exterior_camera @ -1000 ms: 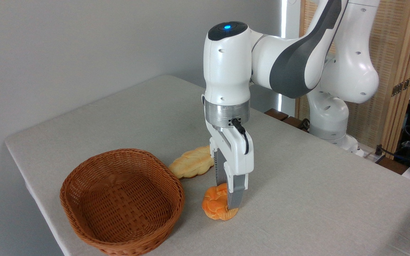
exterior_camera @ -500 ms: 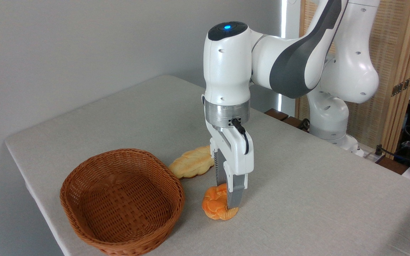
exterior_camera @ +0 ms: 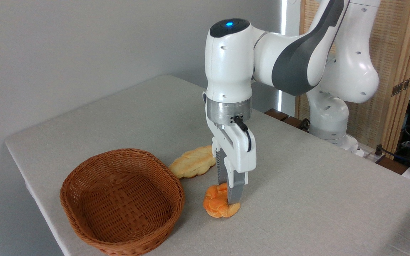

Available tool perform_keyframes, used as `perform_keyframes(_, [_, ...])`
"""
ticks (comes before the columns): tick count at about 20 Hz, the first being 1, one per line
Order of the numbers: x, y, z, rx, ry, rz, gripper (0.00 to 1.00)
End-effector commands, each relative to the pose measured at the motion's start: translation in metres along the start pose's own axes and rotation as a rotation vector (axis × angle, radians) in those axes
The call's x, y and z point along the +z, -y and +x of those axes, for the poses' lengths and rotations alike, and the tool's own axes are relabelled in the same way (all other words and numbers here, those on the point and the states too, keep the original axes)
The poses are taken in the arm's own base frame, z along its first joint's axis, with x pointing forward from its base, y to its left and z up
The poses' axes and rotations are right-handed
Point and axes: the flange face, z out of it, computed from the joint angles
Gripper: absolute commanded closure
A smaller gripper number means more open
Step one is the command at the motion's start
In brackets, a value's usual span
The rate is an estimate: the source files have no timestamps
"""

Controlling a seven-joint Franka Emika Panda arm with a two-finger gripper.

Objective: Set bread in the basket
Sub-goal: 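Lift the orange bun and carry it over the wicker basket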

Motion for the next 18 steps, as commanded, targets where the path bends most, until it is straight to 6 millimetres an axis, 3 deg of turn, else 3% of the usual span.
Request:
perform_keyframes(1, [-0.038, 0.011, -0.012, -0.057, -0.046, -0.021, 0.46])
perform_keyframes(6, [-0.084, 0.040, 0.003, -0.184, -0.163, -0.041, 0.46])
perform_keyframes(9, [-0.102, 0.061, 0.030, -0.288, -0.216, -0.062, 0.46])
perform_keyframes(13, [-0.101, 0.080, 0.108, -0.426, -0.189, -0.074, 0.46])
perform_keyframes(18, [-0.080, 0.080, 0.211, -0.539, -0.168, -0.102, 0.45])
